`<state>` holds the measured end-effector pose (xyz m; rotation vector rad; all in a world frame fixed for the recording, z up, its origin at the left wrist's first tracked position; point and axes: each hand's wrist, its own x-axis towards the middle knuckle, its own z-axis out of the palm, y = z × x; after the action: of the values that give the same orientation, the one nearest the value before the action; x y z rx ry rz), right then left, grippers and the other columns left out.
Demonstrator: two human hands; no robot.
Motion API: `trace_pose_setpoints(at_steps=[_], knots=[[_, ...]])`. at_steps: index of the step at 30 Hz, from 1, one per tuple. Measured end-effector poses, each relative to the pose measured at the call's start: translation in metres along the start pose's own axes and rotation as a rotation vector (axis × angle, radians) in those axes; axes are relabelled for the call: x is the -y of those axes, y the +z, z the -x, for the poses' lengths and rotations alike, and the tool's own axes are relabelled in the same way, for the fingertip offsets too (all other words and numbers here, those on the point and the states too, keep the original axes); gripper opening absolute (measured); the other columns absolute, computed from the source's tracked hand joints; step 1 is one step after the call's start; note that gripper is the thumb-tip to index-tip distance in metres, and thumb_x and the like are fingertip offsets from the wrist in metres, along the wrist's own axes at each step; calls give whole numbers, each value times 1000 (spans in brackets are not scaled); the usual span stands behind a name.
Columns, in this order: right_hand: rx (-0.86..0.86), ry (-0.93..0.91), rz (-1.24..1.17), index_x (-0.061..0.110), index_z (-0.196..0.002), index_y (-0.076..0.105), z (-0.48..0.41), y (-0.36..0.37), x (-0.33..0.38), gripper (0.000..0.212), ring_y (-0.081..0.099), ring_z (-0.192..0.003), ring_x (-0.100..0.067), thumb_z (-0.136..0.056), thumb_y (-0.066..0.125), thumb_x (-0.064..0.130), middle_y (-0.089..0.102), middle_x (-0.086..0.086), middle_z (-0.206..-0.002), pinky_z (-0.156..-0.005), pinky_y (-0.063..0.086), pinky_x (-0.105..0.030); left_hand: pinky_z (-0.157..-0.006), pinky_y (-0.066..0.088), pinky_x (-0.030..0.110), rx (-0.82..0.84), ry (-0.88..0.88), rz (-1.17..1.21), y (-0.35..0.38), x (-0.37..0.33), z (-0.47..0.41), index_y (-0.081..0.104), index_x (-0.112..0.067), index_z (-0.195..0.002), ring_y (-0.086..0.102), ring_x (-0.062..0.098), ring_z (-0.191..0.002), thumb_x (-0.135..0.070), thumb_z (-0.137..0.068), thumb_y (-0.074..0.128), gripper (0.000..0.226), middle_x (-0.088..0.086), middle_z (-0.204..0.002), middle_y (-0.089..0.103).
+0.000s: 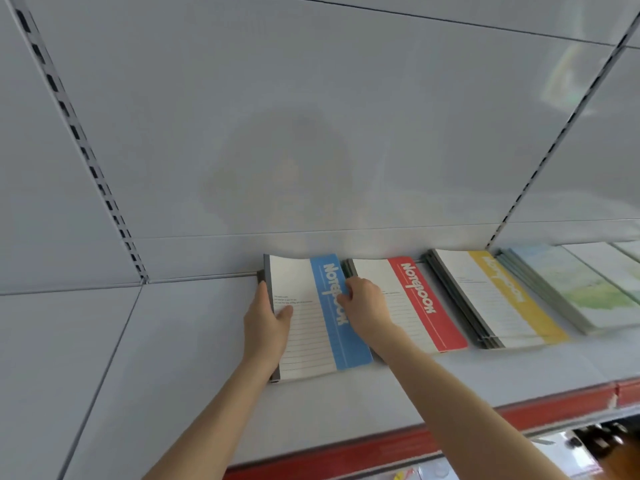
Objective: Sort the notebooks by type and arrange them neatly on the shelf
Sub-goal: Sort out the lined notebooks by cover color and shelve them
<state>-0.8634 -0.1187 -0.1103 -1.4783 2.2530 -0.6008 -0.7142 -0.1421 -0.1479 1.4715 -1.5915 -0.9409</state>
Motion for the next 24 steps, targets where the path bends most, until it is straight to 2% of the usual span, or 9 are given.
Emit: trace_pose_setpoints(at_steps=[2,4,6,9,12,14,16,21,24], knots=[[15,-7,75,11,-86,40,0,3,-2,13,46,-77,-17,-95,48,15,46,-4,-89,-59,33,-22,-89,39,26,15,29,-87,4,2,-2,50,-2,-121,51,29,-115,0,-85,59,37,15,-125,55],[25,-21,140,12,-86,39,-1,3,-3,13,45,-78,-17,-95,48,16,45,-5,-91,-65,35,-24,-102,34,32,48,41,-179,6,3,-3,51,1,-119,40,31,-128,0,-85,59,35,21,-138,43],[56,-34,183,12,-86,39,-2,2,-2,14,46,-79,-18,-95,49,15,49,-7,-93,-66,35,-25,-101,31,29,61,73,-274,5,3,-2,54,3,-112,36,29,-132,0,-86,57,27,19,-146,33],[92,-101,266,11,-93,48,-8,-6,5,7,52,-86,-23,-95,47,18,57,-11,-105,-68,36,-27,-96,40,33,32,193,-430,-5,4,1,57,1,-111,41,27,-126,-5,-88,54,24,10,-140,39],[24,-280,297,8,-122,51,-17,-12,22,31,48,-116,-24,-98,41,23,54,-8,-126,-81,38,-27,-105,36,41,6,254,-607,-29,5,9,57,-4,-123,39,32,-131,-19,-94,48,33,15,-139,45],[24,-420,270,10,-136,42,-21,-9,43,41,35,-131,-21,-99,40,26,44,-5,-140,-99,34,-29,-88,49,48,-23,302,-715,-50,11,17,68,-3,-106,58,35,-113,-28,-90,42,39,19,-118,62],[57,-529,277,11,-141,34,-25,3,71,46,27,-137,-20,-98,40,27,35,-5,-148,-108,25,-30,-71,54,50,-16,254,-810,-79,16,27,72,-5,-93,67,35,-94,-34,-81,38,47,18,-99,70],[134,-734,308,9,-143,29,-2,55,166,50,24,-139,-23,-98,39,30,31,-8,-150,-114,20,-34,-73,54,46,-84,104,-974,-173,45,64,72,-8,-99,68,29,-94,-44,-84,34,54,13,-98,71],[181,-856,302,9,-144,28,35,91,231,50,24,-139,-22,-99,37,30,32,-6,-149,-114,19,-33,-74,54,43,-182,0,-1027,-244,70,97,72,-10,-100,69,27,-93,-48,-94,20,65,11,-98,72]])
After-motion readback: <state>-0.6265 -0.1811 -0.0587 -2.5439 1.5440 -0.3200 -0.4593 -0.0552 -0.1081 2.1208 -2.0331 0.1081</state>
